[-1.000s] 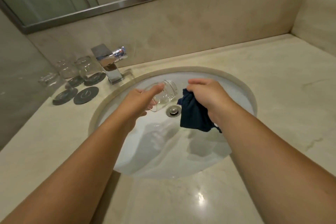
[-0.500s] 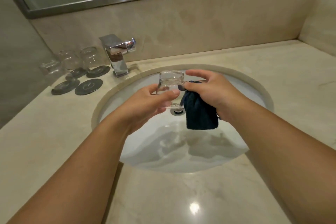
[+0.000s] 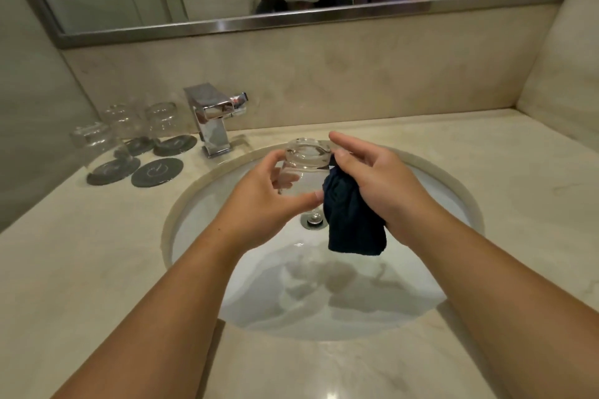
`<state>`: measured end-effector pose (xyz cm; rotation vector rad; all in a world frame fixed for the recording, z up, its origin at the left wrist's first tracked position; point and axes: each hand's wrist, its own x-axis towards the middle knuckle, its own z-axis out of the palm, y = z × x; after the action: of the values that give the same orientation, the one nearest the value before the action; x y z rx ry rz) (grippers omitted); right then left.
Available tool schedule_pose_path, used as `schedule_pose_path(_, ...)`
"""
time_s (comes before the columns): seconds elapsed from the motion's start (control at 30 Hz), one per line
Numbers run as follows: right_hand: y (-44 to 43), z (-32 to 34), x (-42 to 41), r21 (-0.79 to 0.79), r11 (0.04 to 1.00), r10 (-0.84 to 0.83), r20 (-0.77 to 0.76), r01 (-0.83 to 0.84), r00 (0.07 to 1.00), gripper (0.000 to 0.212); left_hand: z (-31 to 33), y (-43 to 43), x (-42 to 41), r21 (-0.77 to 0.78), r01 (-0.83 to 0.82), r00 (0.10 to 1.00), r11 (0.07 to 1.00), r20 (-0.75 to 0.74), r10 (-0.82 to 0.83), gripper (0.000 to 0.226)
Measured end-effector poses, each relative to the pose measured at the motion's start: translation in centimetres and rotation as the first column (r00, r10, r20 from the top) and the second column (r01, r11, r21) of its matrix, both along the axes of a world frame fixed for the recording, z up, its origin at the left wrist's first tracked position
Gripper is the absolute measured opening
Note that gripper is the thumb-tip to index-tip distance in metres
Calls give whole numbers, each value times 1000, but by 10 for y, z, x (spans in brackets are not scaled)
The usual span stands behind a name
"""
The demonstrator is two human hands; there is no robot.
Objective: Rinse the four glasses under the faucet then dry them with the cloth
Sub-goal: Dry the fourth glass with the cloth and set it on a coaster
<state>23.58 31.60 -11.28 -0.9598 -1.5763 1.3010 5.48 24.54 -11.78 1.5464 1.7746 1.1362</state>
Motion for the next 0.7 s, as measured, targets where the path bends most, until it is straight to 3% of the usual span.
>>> schedule_pose_path(0.23,-7,7,-2,157,987,-19,4,18,1000,40,7,-3,5,89,5,989,996,-146,8,64)
schedule_pose_path(0.5,-15,11,0,251,960,105,90,-124,990,41,1,-1,-3,166,10,972,986,-232,29,77)
schedule_pose_path(0.7,-29,17,-5,245,945,218,19,-216,976,38,-1,1,-5,174,-2,983,985,-183,34,48)
